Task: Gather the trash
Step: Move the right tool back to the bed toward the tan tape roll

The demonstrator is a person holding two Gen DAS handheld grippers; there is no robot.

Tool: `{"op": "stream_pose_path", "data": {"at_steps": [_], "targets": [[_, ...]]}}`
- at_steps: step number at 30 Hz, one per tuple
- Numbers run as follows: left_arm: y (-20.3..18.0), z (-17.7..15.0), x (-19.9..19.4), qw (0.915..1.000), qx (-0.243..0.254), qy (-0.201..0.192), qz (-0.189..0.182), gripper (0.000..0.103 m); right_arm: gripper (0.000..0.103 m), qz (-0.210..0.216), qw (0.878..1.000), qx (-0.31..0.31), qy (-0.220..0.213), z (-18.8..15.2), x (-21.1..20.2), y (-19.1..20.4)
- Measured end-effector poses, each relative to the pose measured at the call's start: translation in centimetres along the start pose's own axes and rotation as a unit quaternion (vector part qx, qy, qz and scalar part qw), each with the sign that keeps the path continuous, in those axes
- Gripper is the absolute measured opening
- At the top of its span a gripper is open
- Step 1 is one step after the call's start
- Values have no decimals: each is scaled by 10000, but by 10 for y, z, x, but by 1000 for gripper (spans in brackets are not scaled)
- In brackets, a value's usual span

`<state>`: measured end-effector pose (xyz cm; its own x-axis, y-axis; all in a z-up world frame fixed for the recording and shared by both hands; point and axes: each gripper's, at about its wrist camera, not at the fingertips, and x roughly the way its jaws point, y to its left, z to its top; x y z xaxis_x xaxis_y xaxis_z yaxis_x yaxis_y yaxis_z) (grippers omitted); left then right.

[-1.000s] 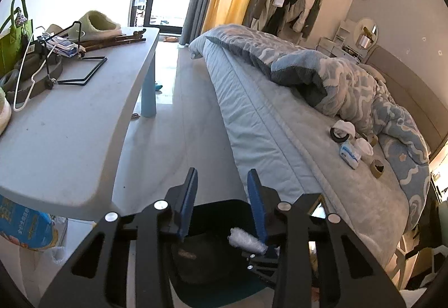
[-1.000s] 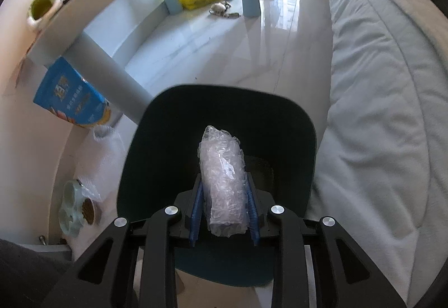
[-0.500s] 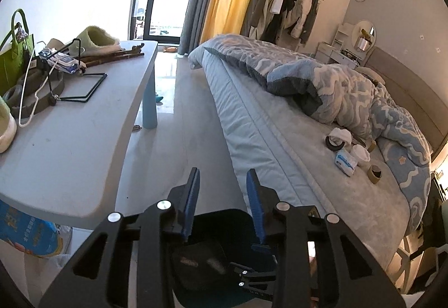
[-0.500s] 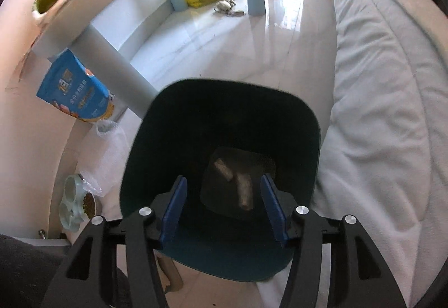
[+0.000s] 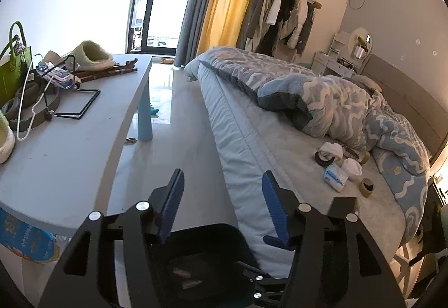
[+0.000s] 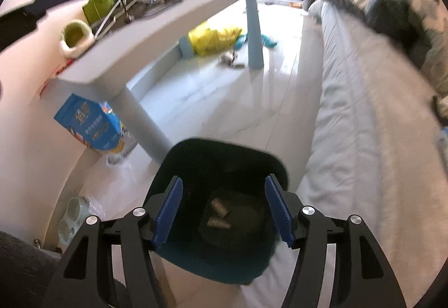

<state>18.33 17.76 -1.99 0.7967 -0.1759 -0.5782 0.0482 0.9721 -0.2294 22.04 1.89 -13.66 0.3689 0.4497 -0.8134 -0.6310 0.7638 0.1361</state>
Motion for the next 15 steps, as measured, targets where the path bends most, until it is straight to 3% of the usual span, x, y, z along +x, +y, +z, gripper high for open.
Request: {"op": "stream_pose_path", "data": {"at_steps": [15], "targets": [[-51,3,19,9993,135,-124,-326,76,70,-615,9941,137,-879,-4,-73,-58]]}}
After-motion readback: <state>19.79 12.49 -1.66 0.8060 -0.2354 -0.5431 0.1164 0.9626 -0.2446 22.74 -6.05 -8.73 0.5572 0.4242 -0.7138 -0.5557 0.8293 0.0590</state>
